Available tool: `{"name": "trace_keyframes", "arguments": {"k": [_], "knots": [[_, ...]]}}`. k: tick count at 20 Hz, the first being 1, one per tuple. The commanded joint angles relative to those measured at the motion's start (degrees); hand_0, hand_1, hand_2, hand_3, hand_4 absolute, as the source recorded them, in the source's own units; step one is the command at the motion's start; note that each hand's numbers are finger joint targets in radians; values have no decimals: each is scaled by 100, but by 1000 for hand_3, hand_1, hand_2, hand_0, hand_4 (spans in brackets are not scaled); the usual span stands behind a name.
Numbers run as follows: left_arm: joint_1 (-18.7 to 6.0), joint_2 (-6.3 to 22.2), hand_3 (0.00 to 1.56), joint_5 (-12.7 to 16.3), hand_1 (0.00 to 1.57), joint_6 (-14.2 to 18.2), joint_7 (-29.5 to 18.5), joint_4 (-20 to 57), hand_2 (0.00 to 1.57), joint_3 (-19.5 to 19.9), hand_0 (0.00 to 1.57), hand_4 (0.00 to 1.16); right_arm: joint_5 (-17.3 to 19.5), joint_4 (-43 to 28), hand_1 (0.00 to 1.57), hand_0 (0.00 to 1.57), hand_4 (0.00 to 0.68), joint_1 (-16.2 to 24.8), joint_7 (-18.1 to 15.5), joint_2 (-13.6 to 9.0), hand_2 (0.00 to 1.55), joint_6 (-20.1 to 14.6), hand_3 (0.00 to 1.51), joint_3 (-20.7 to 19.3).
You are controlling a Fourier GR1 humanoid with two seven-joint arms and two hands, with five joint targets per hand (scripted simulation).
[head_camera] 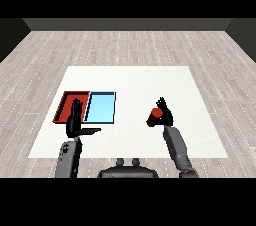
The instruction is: Pick the red can and put it in the red box
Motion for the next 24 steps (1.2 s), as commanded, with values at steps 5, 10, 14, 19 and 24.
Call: {"name": "trace_keyframes", "arguments": {"k": [5, 10, 14, 19, 24], "knots": [[-211, 92, 0, 120, 0, -61, 255, 22, 0, 64, 0, 0, 65, 697, 0, 0, 0, -615, 33, -27, 0, -138, 0, -57], [30, 147, 0, 112, 0, -100, 57, -103, 0, 145, 0, 0, 37, -121, 808, 808, 0, -26, 351, 108, 921, -343, 800, 129], [518, 30, 0, 85, 0, -208, -234, -253, 0, -21, 0, 0, 249, -294, 1484, 1484, 662, 175, 206, -35, 1468, -618, 1437, 121], [-224, -11, 0, -131, 0, 81, -267, 409, 0, 24, 0, 0, 564, -187, 1487, 1487, 661, 162, 32, 61, 1462, -887, 1436, 307], [-301, 202, 0, 35, 0, -127, -93, 335, 0, 186, 0, 0, 771, -367, 1461, 1461, 649, -192, 235, 156, 1451, -1199, 1418, 418]]}}
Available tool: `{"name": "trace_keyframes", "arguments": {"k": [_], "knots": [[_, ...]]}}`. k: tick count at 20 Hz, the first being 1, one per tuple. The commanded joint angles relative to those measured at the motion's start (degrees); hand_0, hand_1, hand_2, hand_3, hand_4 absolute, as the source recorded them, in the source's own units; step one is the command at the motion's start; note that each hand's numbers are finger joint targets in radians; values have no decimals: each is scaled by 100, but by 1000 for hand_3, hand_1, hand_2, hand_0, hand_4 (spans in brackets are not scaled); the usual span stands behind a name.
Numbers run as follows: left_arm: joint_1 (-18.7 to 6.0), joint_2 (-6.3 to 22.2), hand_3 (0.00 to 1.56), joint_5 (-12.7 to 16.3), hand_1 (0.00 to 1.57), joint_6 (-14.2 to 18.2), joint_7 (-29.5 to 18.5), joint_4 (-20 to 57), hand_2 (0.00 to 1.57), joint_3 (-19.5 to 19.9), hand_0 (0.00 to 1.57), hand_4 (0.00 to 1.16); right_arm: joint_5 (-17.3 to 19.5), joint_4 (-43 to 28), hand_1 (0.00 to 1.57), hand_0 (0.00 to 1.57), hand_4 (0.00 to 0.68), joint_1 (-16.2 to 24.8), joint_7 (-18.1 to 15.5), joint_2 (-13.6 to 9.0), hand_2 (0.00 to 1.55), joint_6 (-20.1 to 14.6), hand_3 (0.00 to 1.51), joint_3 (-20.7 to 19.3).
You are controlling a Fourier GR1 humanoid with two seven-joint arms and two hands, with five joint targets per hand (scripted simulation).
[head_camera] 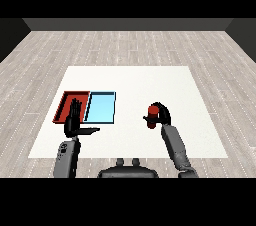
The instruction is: Pick the red can and put it in the red box
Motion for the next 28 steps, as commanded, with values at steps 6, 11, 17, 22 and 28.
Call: {"name": "trace_keyframes", "arguments": {"k": [6, 11, 17, 22, 28], "knots": [[-48, -22, 0, 39, 0, -200, 8, 195, 0, -141, 0, 0, -105, -513, 1445, 1445, 653, -82, -14, -125, 1444, 13, 1410, -159], [151, -219, 0, -466, 0, 105, 288, -147, 0, -614, 0, 0, 94, -1850, 1448, 1448, 649, 560, 425, 199, 1440, -279, 1410, 401], [-372, -310, 0, -298, 0, 496, 885, -83, 0, -1289, 0, 0, -12, -2016, 1432, 1432, 653, 391, 637, 57, 1444, -157, 1419, 248], [-702, -312, 0, -283, 0, 588, 774, 399, 0, -1518, 0, 0, -162, -2013, 1429, 1429, 649, 188, 592, 209, 1443, -856, 1421, 906], [-567, -312, 0, -93, 0, 1455, 1220, -269, 0, -2739, 0, 0, -446, -1804, 1435, 1435, 658, -199, 546, 212, 1446, -1486, 1426, 1585]]}}
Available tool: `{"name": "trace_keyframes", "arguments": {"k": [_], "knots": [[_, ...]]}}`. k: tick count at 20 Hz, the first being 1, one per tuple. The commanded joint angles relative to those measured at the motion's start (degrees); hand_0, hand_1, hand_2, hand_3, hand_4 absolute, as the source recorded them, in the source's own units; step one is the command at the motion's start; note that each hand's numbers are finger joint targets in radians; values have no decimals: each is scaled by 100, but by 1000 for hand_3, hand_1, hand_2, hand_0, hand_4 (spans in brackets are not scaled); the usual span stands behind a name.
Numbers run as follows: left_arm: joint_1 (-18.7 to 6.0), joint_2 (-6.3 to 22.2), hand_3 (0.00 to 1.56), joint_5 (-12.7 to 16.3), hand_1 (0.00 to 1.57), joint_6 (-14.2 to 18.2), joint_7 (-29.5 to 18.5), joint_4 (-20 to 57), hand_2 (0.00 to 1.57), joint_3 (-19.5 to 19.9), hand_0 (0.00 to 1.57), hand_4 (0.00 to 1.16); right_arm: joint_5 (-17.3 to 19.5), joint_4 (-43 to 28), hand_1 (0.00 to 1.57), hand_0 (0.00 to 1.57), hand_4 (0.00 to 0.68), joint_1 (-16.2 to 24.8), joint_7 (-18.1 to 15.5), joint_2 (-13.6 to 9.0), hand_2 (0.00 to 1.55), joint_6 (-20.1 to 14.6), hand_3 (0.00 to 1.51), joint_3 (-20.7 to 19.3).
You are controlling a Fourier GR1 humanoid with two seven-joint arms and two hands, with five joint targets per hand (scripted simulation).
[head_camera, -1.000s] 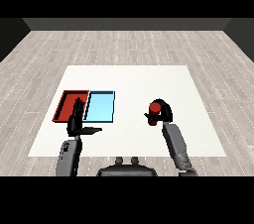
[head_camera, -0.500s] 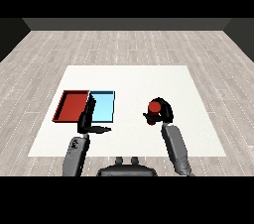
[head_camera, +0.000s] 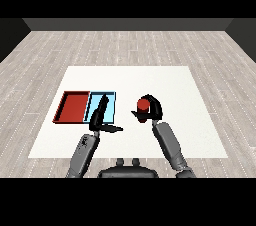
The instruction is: Pick the red can and put it in the red box
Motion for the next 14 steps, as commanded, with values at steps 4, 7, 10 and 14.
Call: {"name": "trace_keyframes", "arguments": {"k": [4, 7, 10, 14], "knots": [[76, -13, 0, 93, 0, 510, 26, -72, 0, -860, 0, 0, -250, 492, 1405, 1405, 640, -369, -425, 16, 1422, -246, 1410, 231], [-688, -14, 0, 387, 0, 476, -175, 983, 0, -719, 0, 0, -224, 175, 1392, 1392, 636, -677, 40, 16, 1403, -716, 1393, 716], [-889, -14, 0, 477, 0, 689, -58, 864, 0, -920, 0, 0, -437, 211, 1377, 1377, 625, -472, -366, 16, 1406, -689, 1401, 1035], [-714, -14, 0, 301, 0, 572, -200, 960, 0, -857, 0, 0, -451, 124, 1398, 1398, 615, -595, -162, 16, 1415, -616, 1401, 1020]]}}
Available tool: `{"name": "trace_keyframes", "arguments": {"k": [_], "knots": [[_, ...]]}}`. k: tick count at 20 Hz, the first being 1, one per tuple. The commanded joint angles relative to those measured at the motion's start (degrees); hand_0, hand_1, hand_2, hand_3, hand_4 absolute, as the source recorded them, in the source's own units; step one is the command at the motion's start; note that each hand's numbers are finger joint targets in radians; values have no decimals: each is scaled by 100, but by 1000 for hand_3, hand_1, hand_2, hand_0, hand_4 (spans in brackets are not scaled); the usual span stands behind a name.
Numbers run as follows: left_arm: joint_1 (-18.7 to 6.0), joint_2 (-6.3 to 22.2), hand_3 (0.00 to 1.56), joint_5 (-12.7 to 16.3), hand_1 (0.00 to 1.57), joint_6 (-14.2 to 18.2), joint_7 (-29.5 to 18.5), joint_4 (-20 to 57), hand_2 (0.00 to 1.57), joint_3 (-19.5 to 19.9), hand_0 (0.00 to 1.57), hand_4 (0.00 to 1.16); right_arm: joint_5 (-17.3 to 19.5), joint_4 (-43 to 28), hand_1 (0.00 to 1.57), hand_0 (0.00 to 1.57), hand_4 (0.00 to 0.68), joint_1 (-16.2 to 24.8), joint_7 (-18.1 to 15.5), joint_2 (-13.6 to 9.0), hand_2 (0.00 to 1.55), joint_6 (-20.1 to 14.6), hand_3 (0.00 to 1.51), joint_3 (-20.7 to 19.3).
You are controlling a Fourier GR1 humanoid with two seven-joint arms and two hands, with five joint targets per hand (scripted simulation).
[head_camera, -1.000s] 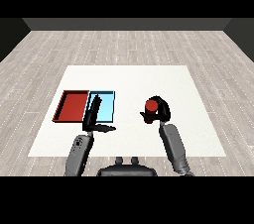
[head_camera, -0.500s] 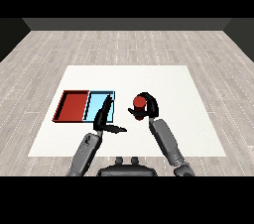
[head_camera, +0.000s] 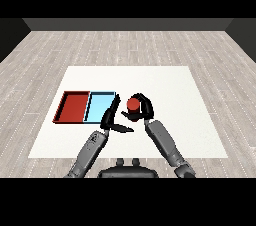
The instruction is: Pick the red can and put it in the red box
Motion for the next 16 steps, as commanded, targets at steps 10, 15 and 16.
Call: {"name": "trace_keyframes", "arguments": {"k": [10, 15, 16], "knots": [[-955, -1, 0, 167, 0, 661, 560, 579, 0, -421, 0, 0, -327, -260, 1434, 1434, 601, -300, 87, 1, 1439, -794, 1403, 988], [-775, -1, 0, 80, 0, 718, 334, 660, 0, -411, 0, 0, -655, 299, 1443, 1443, 609, -282, -486, 1, 1426, -272, 1383, 811], [-948, -1, 0, 379, 0, 607, 97, 825, 0, -450, 0, 0, -200, -539, 1445, 1445, 600, -182, 271, 1, 1430, -308, 1385, 663]]}}
